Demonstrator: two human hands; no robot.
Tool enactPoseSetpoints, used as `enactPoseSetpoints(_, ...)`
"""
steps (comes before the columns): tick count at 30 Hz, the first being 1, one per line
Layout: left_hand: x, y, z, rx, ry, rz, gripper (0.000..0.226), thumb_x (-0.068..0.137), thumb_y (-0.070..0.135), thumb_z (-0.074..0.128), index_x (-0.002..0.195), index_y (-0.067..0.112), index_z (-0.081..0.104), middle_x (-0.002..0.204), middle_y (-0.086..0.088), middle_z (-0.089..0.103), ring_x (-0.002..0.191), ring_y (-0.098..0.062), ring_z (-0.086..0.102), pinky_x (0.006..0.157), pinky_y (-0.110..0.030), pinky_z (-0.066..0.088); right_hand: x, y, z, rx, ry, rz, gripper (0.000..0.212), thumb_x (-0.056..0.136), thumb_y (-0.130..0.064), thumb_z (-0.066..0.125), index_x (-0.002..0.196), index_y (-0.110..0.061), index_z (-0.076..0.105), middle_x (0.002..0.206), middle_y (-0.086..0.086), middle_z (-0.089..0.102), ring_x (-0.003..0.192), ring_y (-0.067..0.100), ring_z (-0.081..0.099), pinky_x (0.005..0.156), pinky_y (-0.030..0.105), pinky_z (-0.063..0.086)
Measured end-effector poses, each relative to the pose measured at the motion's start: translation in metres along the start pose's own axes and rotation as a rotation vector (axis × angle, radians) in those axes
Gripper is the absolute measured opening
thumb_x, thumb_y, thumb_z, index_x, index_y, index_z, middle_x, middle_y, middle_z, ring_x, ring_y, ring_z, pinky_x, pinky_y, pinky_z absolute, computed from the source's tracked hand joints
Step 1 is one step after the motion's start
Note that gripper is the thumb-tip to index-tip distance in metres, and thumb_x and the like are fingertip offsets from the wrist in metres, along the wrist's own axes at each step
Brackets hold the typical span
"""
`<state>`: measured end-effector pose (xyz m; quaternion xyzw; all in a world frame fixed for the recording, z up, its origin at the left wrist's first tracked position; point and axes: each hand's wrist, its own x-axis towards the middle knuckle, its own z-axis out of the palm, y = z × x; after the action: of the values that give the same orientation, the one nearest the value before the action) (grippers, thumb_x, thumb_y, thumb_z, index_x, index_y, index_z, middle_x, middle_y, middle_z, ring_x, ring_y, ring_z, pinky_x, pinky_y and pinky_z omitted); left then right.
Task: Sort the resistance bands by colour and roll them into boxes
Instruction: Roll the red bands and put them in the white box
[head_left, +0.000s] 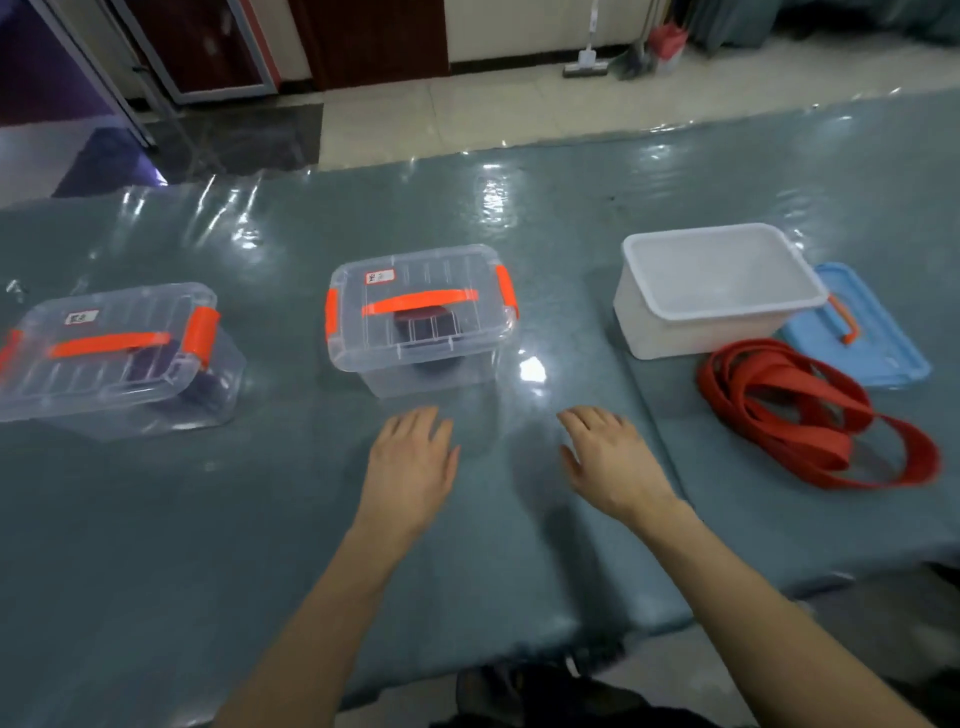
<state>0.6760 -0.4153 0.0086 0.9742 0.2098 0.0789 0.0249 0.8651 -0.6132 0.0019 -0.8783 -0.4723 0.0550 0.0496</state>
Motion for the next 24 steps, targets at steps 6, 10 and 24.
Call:
enactPoseSetpoints(6,-0.007,0.07,0.023,0.006,-0.033,0.132,0.029,0.088,0.025,0.083,0.11,0.009,0.077,0.12,-0.014,0.075,0.11,-0.036,0.073,0.098,-0.046,0.058,-0.058,0.056,-0.003,-0.123,-0.081,0.046,0.034,0.101,-0.031,0.052,0.13,-0.016,0.064,0.131,0.003,0.065,0.123,0.028,0.061,0.106,0.04,0.042)
enactPoseSetpoints(10,0.008,0.112,0.03,0.043,0.023,0.183,0.024,0.094,0.027,0.067,0.106,0.009,0.076,0.116,-0.014,0.075,0.105,-0.036,0.073,0.095,-0.045,0.059,-0.069,0.104,-0.007,-0.108,-0.074,0.09,0.039,0.099,-0.034,0.054,0.133,-0.016,0.062,0.129,0.005,0.064,0.123,0.03,0.059,0.106,0.042,0.042)
enactPoseSetpoints(24,0.134,0.364,0.129,-0.238,-0.309,-0.165,0.05,0.107,0.032,0.058,0.155,0.018,0.053,0.146,-0.007,0.064,0.129,-0.032,0.064,0.108,-0.044,0.052,-0.083,0.417,0.04,-0.08,-0.206,0.202,0.14,0.07,-0.075,0.076,0.171,-0.016,-0.001,0.145,0.016,0.05,0.138,0.035,0.05,0.119,0.062,0.03)
